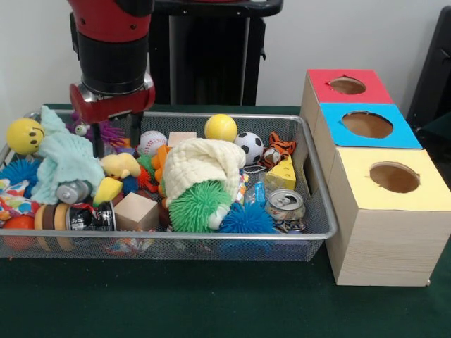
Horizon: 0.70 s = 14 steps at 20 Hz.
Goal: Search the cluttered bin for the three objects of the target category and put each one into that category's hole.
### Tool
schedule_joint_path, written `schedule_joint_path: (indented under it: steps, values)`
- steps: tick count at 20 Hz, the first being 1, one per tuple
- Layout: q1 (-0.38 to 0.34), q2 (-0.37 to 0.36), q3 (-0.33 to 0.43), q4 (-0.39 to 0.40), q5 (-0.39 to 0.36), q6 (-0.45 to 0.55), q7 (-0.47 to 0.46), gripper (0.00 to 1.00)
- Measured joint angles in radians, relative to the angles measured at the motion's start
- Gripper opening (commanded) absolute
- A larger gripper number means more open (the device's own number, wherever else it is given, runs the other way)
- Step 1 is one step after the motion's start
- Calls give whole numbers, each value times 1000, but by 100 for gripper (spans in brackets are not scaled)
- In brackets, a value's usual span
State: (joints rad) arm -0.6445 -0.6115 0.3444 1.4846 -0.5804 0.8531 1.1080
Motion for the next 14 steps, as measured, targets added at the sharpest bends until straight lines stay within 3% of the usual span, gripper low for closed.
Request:
schedule_joint_path:
  steps: [7, 14]
  values:
    - [37, 70, -62, -27, -40, -40, 0, 100]
    - [52, 139, -113, -31, 2, -40, 0, 100]
